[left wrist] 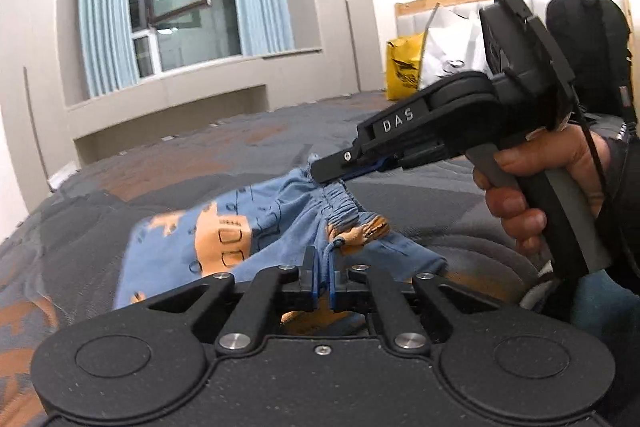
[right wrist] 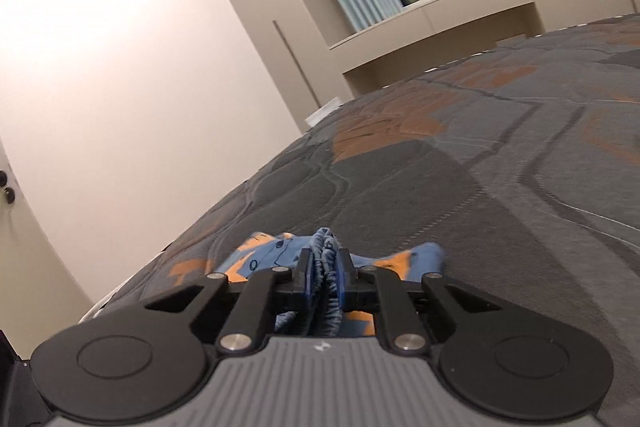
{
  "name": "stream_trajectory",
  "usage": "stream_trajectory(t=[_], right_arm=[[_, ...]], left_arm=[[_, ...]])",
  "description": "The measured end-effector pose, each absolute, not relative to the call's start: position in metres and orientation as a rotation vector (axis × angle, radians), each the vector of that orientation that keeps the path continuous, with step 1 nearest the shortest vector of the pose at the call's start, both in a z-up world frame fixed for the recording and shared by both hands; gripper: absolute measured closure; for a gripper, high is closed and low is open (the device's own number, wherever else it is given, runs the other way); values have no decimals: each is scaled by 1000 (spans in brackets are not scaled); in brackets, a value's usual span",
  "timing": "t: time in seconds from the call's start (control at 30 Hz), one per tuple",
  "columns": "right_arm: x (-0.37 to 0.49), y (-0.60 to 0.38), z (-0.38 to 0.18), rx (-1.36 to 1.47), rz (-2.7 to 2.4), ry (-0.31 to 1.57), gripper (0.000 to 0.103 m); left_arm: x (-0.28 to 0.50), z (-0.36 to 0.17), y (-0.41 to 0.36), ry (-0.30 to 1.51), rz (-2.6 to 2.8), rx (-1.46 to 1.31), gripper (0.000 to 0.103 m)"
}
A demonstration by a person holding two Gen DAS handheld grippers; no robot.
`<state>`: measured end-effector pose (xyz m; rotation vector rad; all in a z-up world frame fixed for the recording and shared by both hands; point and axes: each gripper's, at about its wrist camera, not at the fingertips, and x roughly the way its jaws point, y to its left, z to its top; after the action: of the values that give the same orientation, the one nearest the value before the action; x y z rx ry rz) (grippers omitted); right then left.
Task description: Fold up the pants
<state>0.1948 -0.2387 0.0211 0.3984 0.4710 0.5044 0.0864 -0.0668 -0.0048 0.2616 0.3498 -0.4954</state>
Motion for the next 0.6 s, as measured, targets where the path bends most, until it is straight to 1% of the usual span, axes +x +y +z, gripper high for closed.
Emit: stream_trajectory(t=[0.2,0.27,0.3,0.33,0.37,0.43,0.47,0.5,0.53,0.57,0.6], right_arm=[[190,-241,8,378,434,525,90],[191,-239,2,374,420,537,90],[190,-238,0,363,411,539,89],[189,-236,0,352,403,537,88],[188,-234,1,340,394,532,85],[183,-231,4,317,367,515,70],[181,-229,7,302,351,502,66],[179,-228,9,287,339,490,54],[177,-226,12,270,329,476,41],[175,-224,14,257,322,465,34],[173,-220,17,243,313,455,23]], left_arm=[[93,-24,-72,405,-521,247,98],[93,-26,-69,405,-525,226,95],[93,-24,-66,406,-529,208,91],[93,-22,-62,405,-530,190,83],[92,-20,-58,401,-525,171,80],[88,-13,-52,389,-508,131,59],[86,-10,-47,376,-496,108,54],[85,-5,-40,358,-475,80,45],[86,-1,-33,343,-454,56,39],[85,1,-27,331,-430,33,36],[87,4,-19,322,-394,6,32]])
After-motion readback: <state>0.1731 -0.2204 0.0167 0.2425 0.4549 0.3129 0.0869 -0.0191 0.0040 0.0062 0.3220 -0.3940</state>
